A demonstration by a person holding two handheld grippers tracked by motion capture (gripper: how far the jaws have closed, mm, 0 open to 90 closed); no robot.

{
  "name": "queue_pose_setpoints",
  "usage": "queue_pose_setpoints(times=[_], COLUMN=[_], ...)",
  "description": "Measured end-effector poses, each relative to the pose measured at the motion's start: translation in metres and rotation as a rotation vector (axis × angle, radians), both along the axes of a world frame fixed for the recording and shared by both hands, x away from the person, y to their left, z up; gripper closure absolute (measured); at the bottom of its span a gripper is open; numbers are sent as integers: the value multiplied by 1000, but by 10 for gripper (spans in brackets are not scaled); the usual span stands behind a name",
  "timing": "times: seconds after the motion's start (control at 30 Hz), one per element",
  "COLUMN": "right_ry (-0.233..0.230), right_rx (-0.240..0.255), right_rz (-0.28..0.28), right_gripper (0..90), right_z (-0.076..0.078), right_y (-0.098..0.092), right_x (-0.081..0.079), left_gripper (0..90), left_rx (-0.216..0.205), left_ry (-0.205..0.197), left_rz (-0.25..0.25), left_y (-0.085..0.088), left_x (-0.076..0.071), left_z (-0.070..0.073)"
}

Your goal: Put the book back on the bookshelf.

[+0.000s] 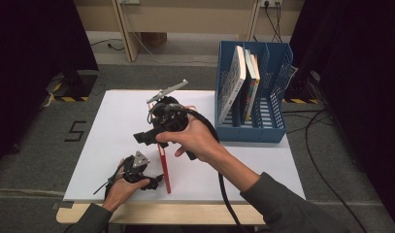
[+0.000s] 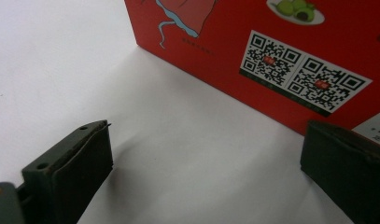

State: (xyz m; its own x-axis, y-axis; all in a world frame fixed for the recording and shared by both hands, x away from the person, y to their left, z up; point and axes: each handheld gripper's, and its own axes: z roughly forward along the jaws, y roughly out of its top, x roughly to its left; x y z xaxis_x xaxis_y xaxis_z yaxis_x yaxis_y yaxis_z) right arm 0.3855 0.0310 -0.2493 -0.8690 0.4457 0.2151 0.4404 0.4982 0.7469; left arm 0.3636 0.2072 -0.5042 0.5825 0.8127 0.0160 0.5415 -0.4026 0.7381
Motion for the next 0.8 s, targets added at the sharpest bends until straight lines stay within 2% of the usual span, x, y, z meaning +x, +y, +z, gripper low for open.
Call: queue_pose_setpoints(times=[0.07,0.13,0.17,0.2,0.23,0.3,0.33,0.57,0.8], right_ry=[-4,11,72,150,168,148,157,126,111], right_rx=[10,-74,-101,-84,-85,-112,-116,-152,-243], right_rz=[-37,-74,-74,-57,-59,-59,-66,-65,-36], right_gripper=[249,227,252,263,256,264,283,358,451], right_z=[4,-4,-11,-20,-25,-29,-29,-25,-33], right_y=[-7,-12,-15,-17,-18,-18,-18,-22,-14], right_x=[7,17,24,29,32,34,35,39,44], left_gripper=[15,17,17,18,20,16,16,20,27], left_rx=[-2,-3,-4,-4,-5,-6,-7,-3,-10], left_ry=[1,2,3,4,6,11,11,4,5], left_rz=[1,0,-1,-3,-3,-2,-4,-3,-9], left_y=[0,0,0,0,0,1,1,0,0], left_x=[0,0,0,0,1,1,1,0,1], left_z=[0,0,0,0,0,0,0,0,0])
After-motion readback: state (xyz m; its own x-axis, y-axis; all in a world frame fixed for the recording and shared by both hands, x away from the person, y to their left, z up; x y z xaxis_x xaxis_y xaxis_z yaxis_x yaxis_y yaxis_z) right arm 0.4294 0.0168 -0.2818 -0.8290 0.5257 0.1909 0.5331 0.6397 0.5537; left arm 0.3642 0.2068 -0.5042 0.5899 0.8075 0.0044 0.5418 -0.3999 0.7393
